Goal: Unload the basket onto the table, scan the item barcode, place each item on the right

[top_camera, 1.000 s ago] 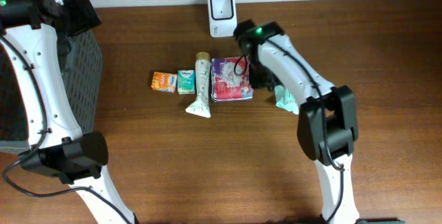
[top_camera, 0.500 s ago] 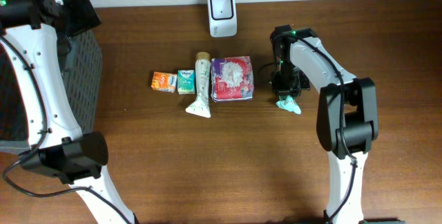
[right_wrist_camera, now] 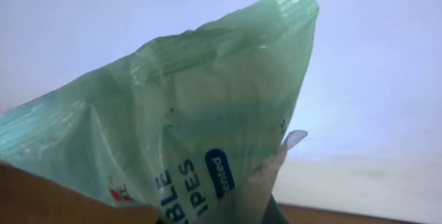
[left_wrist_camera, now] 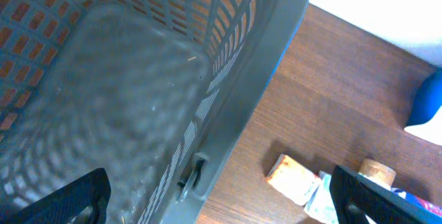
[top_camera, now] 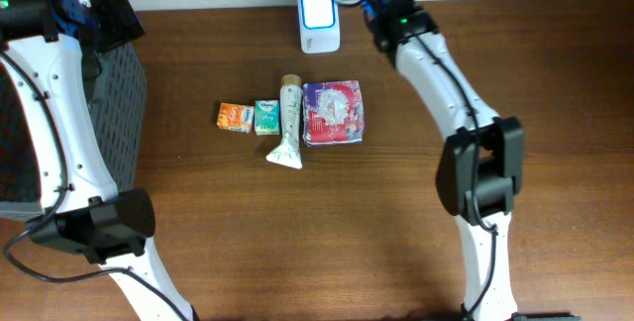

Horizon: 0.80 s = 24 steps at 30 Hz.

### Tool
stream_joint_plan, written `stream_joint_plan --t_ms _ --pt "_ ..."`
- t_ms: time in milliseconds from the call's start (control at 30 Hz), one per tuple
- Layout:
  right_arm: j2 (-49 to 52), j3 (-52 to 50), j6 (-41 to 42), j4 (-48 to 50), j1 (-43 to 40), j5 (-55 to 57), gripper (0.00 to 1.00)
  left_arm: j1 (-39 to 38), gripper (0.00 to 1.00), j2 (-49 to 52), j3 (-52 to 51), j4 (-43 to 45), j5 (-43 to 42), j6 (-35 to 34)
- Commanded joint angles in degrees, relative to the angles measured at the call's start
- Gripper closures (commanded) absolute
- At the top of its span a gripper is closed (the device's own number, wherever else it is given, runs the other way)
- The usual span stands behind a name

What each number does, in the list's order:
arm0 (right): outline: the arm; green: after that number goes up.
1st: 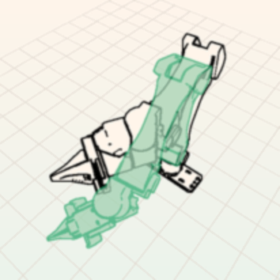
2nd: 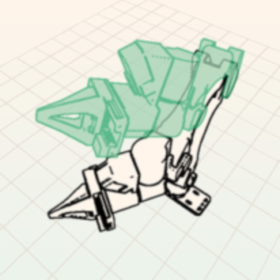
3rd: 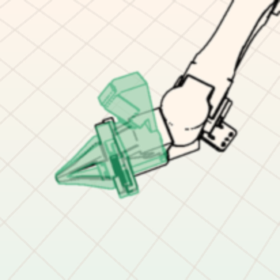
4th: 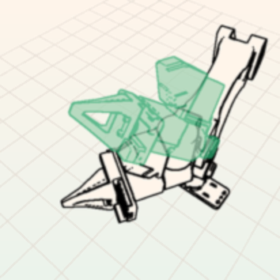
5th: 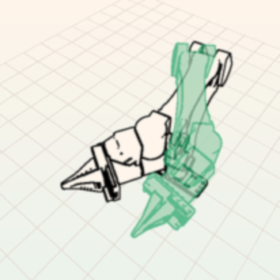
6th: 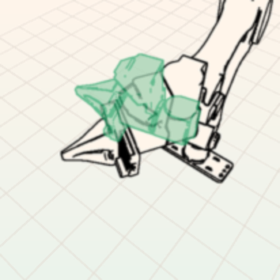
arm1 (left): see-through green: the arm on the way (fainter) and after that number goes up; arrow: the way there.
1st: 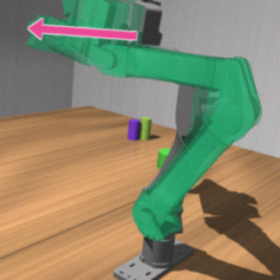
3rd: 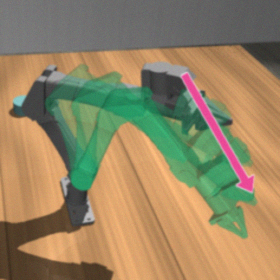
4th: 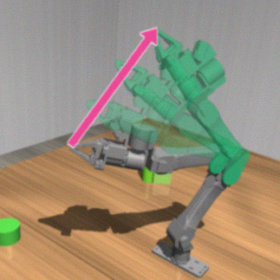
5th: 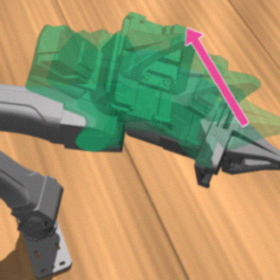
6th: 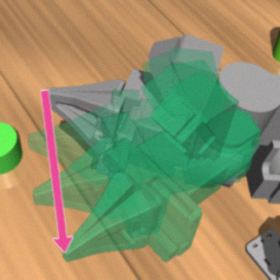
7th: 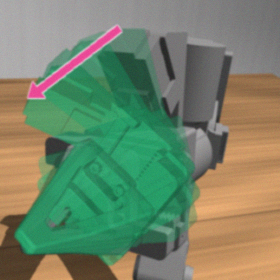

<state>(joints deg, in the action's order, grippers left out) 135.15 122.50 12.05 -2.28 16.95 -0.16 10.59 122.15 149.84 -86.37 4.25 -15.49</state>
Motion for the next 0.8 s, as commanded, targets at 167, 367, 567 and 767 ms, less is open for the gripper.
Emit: stream_joint_plan --t_ms 167,367,567,767 --pt "7.98 0.68 -7.82 4.44 4.37 7.10 0.96 0.35 0.01 -0.35 0.15 0.13 -0.39 -0.33" --pt "3.28 0.76 -7.65 3.45 3.37 19.78 0.96 0.35 0.01 -0.35 0.15 0.13 -0.39 -0.33" --pt "-6.25 0.81 0.02 -30.49 -15.39 24.83 0.96 0.35 0.01 -0.35 0.15 0.13 -0.39 -0.33" --pt "-5.77 0.44 2.40 -55.06 -43.69 24.28 0.96 0.35 0.01 -0.33 0.15 0.13 -0.39 -0.33"
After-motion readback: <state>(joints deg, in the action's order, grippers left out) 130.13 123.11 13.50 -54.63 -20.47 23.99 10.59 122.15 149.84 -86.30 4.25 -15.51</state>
